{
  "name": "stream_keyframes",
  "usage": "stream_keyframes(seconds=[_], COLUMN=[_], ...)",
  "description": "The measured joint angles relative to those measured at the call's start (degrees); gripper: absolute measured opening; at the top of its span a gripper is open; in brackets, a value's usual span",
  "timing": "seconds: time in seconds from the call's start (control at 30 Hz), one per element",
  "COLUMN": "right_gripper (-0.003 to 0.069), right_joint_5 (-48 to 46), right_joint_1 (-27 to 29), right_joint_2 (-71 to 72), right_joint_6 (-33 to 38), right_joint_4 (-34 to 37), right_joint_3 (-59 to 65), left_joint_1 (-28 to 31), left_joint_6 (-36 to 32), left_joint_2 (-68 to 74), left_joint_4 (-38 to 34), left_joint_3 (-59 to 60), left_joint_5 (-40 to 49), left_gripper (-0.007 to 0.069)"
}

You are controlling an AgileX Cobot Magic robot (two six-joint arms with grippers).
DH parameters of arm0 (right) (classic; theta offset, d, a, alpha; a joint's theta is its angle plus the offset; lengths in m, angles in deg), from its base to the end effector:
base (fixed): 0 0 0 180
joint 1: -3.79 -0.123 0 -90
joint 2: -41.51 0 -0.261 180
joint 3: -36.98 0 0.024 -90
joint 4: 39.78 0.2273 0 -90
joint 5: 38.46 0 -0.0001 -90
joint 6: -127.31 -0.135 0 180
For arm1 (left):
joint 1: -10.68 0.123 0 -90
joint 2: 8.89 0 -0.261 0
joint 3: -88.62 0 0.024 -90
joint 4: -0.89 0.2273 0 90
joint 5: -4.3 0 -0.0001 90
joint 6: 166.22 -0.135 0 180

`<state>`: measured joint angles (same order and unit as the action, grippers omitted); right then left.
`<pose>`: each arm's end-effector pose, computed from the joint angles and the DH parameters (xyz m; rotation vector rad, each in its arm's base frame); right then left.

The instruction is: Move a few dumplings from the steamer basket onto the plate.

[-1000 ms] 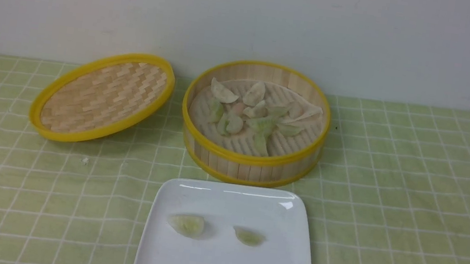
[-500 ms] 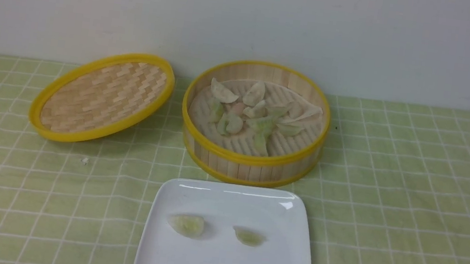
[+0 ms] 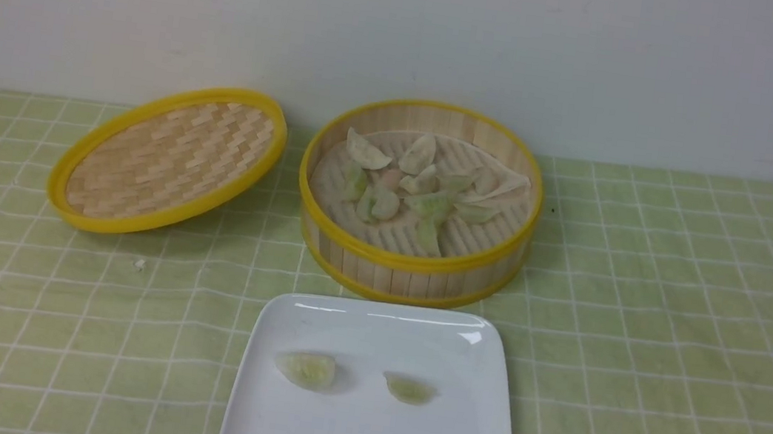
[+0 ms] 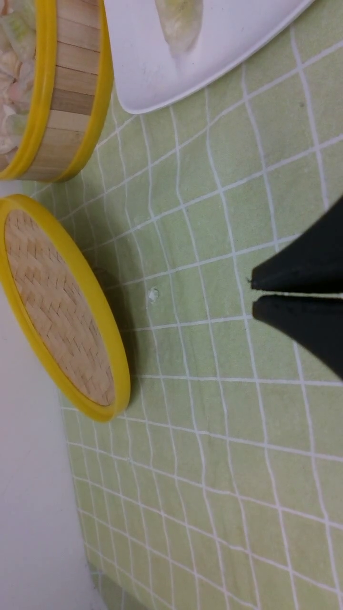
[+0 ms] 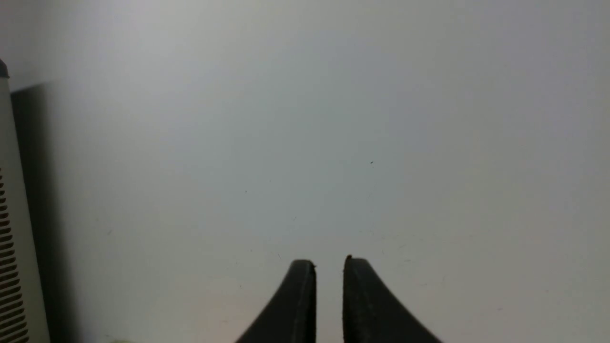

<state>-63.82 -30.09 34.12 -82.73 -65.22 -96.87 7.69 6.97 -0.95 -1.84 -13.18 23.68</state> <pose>0.0461 0.0010 0.3414 -0.1623 1.3487 0.4750 0.0965 -0.0072 0.1621 0.1270 1.8369 0.0007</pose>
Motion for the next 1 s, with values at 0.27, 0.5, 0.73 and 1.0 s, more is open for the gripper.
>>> stream_keyframes(seconds=[0.27, 0.5, 0.73, 1.0], right_gripper=[0.0076, 0.0076, 0.0076, 0.0076], right_joint_5=[0.0, 0.8, 0.8, -0.3], right_joint_1=[0.0, 0.0, 0.0, 0.3], right_joint_2=[0.0, 0.0, 0.0, 0.0], right_joint_6=[0.0, 6.2, 24.3, 27.6], right_joint_4=[-0.1, 6.5, 23.2, 28.0], right_joint_3=[0.0, 0.0, 0.0, 0.6], left_joint_1=[0.0, 0.0, 0.0, 0.0], left_joint_6=[0.1, 0.1, 0.1, 0.1], left_joint_2=[0.0, 0.0, 0.0, 0.0], left_joint_4=[0.0, 0.0, 0.0, 0.0], left_joint_3=[0.0, 0.0, 0.0, 0.0], left_joint_5=[0.0, 0.0, 0.0, 0.0], left_gripper=[-0.0006, -0.0006, -0.0006, -0.0006])
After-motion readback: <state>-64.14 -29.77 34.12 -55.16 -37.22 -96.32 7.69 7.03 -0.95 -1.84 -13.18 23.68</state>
